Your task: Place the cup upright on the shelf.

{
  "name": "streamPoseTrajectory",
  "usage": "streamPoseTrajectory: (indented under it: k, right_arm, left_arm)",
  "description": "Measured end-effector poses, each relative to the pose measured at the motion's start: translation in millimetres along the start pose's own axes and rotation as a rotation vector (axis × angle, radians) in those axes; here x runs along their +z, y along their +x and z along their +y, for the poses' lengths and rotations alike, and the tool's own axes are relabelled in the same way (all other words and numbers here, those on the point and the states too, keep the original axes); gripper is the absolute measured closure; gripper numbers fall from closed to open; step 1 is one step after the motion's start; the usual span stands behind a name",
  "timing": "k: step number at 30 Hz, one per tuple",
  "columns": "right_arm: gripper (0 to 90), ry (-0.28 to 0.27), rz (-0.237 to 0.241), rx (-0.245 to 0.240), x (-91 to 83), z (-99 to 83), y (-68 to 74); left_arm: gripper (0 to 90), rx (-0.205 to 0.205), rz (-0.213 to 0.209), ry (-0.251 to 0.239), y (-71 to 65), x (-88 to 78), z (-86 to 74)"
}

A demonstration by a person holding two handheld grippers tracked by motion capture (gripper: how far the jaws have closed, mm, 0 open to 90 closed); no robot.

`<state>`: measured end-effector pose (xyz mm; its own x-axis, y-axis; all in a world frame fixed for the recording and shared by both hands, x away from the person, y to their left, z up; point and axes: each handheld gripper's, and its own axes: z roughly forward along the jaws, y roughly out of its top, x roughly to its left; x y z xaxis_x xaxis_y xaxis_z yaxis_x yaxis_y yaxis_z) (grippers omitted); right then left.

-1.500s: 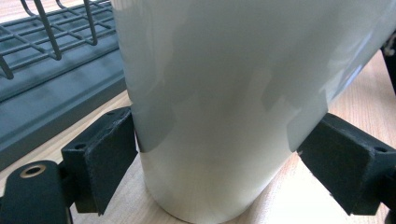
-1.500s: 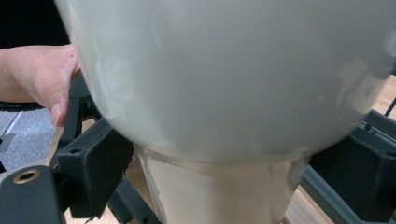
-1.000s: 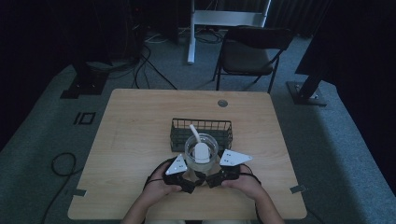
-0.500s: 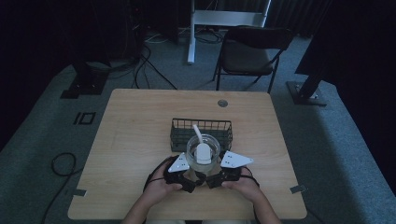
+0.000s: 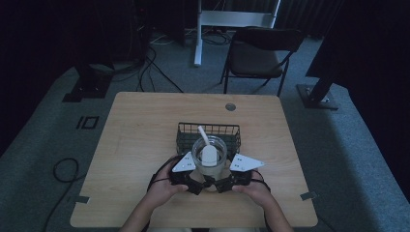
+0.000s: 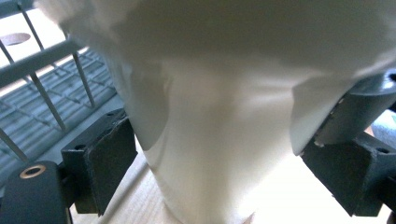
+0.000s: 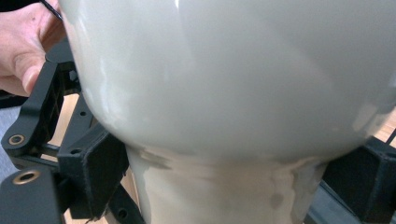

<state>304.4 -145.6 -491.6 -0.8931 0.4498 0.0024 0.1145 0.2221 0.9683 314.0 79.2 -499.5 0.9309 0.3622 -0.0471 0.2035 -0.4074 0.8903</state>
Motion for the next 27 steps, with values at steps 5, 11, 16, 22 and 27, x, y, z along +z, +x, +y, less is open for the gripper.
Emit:
streamPoseTrajectory:
  k: [5, 11, 16, 22, 27]
  right_arm:
    - [8.7, -0.028, 0.011, 0.047, -3.2, 2.8, -3.7]
    - [8.6, -0.052, -0.002, 0.044, -4.9, 12.1, -5.1]
    - [8.6, -0.086, -0.005, 0.045, -5.3, 24.2, -8.7]
    - [8.5, -0.094, 0.005, 0.023, -3.5, 45.8, -15.2]
    - [8.5, -0.130, 0.011, 0.046, -0.6, 61.2, -24.8]
  left_arm:
    - [11.9, 0.011, -0.007, 0.000, 1.5, -2.3, 6.5]
    - [11.8, 0.010, -0.018, -0.026, 5.5, -5.7, 17.9]
    - [11.3, 0.027, -0.017, -0.033, 9.0, -11.5, 34.5]
    - [10.9, 0.045, -0.006, -0.042, 17.0, -19.0, 54.1]
    - [10.9, 0.048, 0.012, -0.061, 26.1, -25.8, 69.6]
